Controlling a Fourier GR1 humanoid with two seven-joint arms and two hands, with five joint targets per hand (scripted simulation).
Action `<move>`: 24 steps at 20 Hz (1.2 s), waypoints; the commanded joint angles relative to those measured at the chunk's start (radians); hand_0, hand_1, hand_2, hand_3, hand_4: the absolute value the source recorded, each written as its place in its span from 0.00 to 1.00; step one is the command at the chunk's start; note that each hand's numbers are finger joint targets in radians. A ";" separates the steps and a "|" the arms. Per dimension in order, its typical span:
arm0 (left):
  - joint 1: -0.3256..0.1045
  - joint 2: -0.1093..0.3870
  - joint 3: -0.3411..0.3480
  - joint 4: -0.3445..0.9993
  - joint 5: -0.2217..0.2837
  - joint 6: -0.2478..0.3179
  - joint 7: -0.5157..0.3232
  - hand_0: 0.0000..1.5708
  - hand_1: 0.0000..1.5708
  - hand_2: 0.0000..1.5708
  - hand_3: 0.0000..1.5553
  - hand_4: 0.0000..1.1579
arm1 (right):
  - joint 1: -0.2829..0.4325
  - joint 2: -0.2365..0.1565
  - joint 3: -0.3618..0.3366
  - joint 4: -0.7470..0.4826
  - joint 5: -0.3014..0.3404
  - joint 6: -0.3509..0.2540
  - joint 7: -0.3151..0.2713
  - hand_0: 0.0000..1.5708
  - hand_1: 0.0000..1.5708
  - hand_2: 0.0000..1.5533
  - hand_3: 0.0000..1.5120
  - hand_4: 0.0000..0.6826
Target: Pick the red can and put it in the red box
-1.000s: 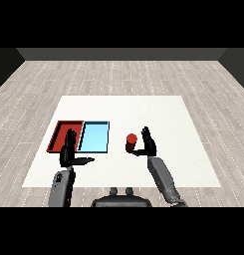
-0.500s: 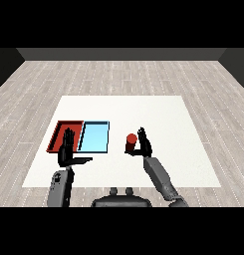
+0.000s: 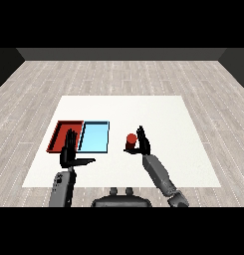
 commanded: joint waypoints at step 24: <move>-0.032 0.042 0.052 0.033 0.033 -0.032 -0.010 0.00 0.00 0.00 0.00 0.00 | -0.194 0.000 0.093 0.281 -0.144 -0.017 -0.079 0.00 0.00 0.00 0.00 0.00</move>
